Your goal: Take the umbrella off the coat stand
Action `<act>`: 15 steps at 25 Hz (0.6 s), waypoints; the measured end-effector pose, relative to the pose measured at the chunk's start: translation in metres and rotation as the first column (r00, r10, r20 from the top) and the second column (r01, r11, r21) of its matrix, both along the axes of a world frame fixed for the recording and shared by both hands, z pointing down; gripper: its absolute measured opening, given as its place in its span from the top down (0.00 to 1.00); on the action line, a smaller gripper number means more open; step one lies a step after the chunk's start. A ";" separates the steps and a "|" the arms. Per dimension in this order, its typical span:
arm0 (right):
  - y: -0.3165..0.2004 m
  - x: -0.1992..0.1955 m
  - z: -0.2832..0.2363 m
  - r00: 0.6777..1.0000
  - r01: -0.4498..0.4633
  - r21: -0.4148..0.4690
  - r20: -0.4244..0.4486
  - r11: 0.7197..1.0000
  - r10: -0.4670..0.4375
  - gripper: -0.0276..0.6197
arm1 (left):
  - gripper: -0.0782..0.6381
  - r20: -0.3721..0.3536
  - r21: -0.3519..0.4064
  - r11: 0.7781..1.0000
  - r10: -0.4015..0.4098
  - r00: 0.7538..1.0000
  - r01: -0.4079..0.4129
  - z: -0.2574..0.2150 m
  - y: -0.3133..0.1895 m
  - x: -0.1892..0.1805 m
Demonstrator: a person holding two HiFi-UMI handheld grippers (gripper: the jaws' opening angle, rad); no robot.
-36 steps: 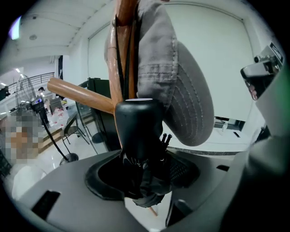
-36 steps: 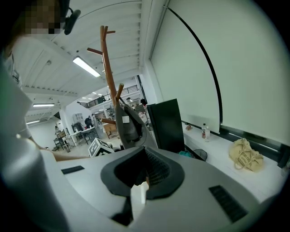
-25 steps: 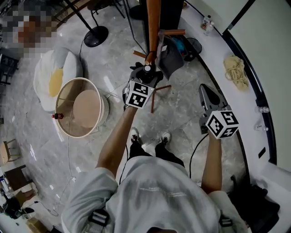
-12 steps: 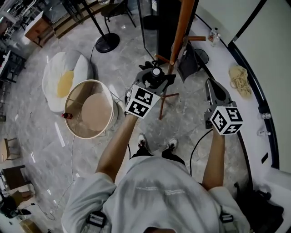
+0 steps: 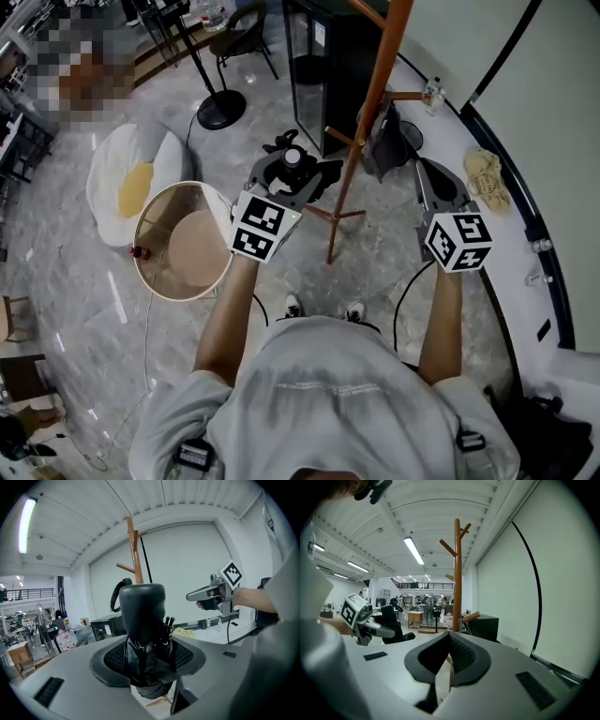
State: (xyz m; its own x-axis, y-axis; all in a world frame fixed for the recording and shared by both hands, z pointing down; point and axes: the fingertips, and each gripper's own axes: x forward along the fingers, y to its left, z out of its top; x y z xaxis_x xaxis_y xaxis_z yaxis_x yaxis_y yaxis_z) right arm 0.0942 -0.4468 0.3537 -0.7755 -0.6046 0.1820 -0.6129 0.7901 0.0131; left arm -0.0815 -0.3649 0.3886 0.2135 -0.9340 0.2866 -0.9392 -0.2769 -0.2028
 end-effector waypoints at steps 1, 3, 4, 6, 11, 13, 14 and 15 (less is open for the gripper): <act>0.000 -0.001 -0.002 1.000 0.003 0.005 -0.003 1.000 -0.003 0.92 | 0.56 0.004 0.004 1.000 0.001 1.000 -0.001 -0.003 0.003 -0.002; -0.002 -0.004 -0.005 1.000 0.006 0.017 -0.017 1.000 -0.006 0.92 | 0.56 0.013 0.006 1.000 -0.002 1.000 0.002 -0.010 0.006 -0.004; -0.003 -0.006 -0.006 1.000 0.008 0.021 -0.023 1.000 -0.007 0.92 | 0.56 0.019 0.006 1.000 -0.006 1.000 0.006 -0.012 0.007 -0.006; -0.003 -0.010 -0.008 1.000 0.011 0.028 -0.025 1.000 -0.010 0.92 | 0.56 0.032 0.008 1.000 -0.017 0.999 0.017 -0.016 0.009 -0.010; -0.002 -0.017 -0.006 0.999 0.017 0.044 -0.036 0.999 -0.016 0.92 | 0.56 0.037 0.021 0.999 -0.043 0.998 0.042 -0.019 0.015 -0.019; -0.003 -0.019 -0.006 0.999 0.015 0.046 -0.042 0.999 -0.013 0.92 | 0.56 0.034 0.023 0.999 -0.042 0.999 0.041 -0.021 0.015 -0.020; -0.004 -0.019 -0.006 0.999 0.013 0.048 -0.047 0.999 -0.011 0.92 | 0.56 0.035 0.025 0.999 -0.041 0.999 0.040 -0.022 0.015 -0.021; -0.004 -0.020 -0.005 0.999 0.012 0.048 -0.052 0.999 -0.010 0.92 | 0.56 0.036 0.027 0.999 -0.040 0.999 0.039 -0.023 0.015 -0.021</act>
